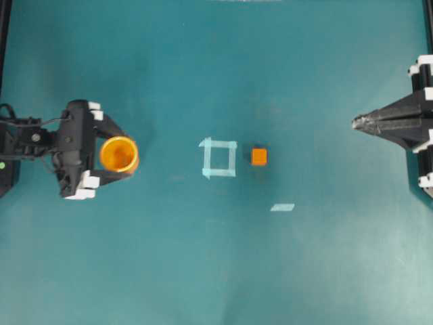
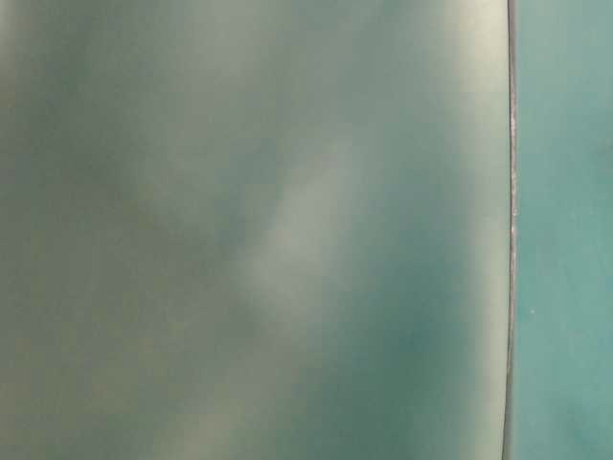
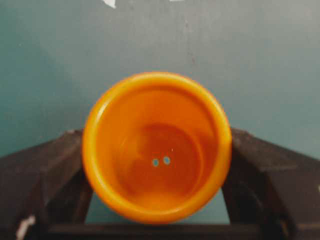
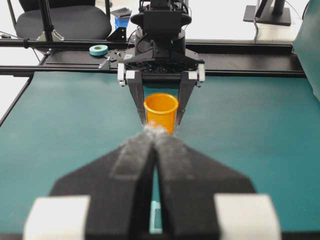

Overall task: Move the cup to the left with left arm.
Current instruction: 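Drag the held cup leftward toward the table's left edge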

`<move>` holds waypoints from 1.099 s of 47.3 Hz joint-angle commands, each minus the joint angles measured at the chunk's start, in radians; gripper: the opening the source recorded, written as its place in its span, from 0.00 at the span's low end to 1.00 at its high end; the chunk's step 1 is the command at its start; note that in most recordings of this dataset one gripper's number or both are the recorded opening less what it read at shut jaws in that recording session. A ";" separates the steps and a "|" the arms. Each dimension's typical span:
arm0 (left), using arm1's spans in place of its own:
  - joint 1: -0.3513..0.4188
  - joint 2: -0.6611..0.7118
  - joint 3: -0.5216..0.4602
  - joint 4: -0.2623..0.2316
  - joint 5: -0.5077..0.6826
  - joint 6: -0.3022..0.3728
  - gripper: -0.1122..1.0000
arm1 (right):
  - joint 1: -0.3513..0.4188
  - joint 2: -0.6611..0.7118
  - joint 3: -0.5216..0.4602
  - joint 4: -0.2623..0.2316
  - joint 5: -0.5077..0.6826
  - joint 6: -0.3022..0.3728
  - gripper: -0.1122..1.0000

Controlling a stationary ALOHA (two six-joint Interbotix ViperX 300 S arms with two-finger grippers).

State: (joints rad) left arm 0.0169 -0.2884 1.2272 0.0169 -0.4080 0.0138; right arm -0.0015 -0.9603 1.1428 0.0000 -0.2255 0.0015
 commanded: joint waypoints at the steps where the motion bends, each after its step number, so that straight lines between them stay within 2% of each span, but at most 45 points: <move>1: -0.003 -0.060 0.017 0.002 0.017 0.000 0.73 | 0.000 0.006 -0.034 0.000 -0.005 0.002 0.10; 16: -0.003 -0.272 0.120 0.002 0.124 -0.002 0.73 | -0.002 0.006 -0.035 0.000 -0.005 0.000 0.10; 27: -0.003 -0.483 0.152 0.002 0.316 -0.002 0.73 | 0.000 0.006 -0.037 0.000 -0.005 0.002 0.10; 35: -0.005 -0.607 0.156 0.002 0.397 -0.002 0.73 | -0.002 0.008 -0.037 0.000 -0.005 0.000 0.10; 52: -0.005 -0.591 0.163 -0.003 0.407 -0.011 0.73 | -0.002 0.012 -0.037 0.000 -0.005 0.000 0.10</move>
State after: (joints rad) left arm 0.0153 -0.9035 1.3975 0.0169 0.0077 0.0046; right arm -0.0015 -0.9541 1.1397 0.0000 -0.2255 0.0015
